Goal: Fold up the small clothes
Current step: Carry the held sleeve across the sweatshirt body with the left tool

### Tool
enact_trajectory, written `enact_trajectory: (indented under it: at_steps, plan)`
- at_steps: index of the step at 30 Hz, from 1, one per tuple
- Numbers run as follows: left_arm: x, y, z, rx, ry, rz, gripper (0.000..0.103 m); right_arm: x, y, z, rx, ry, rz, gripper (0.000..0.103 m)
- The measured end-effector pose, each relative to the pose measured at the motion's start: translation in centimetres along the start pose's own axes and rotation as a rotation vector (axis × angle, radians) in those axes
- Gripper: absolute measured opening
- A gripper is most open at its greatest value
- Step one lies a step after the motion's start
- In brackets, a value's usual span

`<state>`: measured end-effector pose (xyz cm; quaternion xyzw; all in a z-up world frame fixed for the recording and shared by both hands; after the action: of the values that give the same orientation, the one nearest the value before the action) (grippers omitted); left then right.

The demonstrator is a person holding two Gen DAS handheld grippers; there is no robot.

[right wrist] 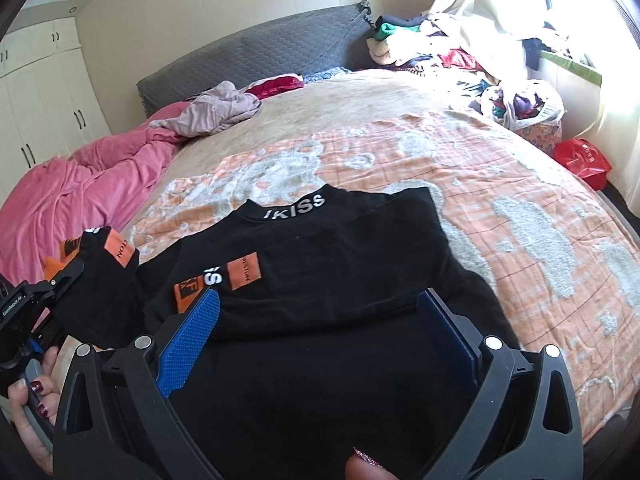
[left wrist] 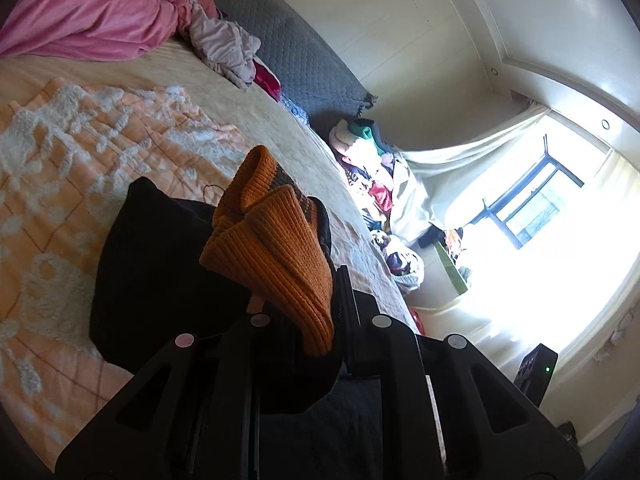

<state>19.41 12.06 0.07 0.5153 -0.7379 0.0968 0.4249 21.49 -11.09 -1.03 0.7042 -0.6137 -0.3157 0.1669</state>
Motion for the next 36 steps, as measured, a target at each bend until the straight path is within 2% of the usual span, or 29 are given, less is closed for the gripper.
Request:
enact_trajectory:
  at_steps: [17, 27, 30, 34, 36]
  plan:
    - [2.7, -4.8, 5.4, -0.171, -0.109, 0.011, 0.009, 3.6, 0.9, -0.4, 0.034, -0.09, 0.046, 0.098]
    - [2.8, -6.6, 7.5, -0.25, -0.152, 0.002, 0.01, 4.5, 0.6, -0.3, 0.032, -0.108, 0.051, 0.098]
    - [3.1, -7.0, 8.3, -0.283, -0.162, 0.023, 0.02, 4.9, 0.3, -0.1, 0.024, -0.128, 0.049, 0.098]
    - [4.1, -6.5, 8.5, -0.288, -0.187, 0.04, 0.043, 5.3, -0.2, 0.4, 0.003, -0.151, 0.038, 0.098]
    - [4.4, -6.1, 8.1, -0.276, -0.198, 0.039, 0.044, 5.1, -0.7, 0.9, -0.021, -0.156, 0.025, 0.098]
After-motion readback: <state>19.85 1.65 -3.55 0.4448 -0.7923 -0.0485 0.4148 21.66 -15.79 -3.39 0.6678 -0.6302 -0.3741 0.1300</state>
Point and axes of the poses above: each gripper's, at about its wrist camera, not at the fingertips, and y roughly against the way its jaws point, x to its right, z to its underside, the point moved 10 cm from there along -y, roughly the way its jaws point, and after that the axes turned 1 degree about -y, right-handed, at the moved point
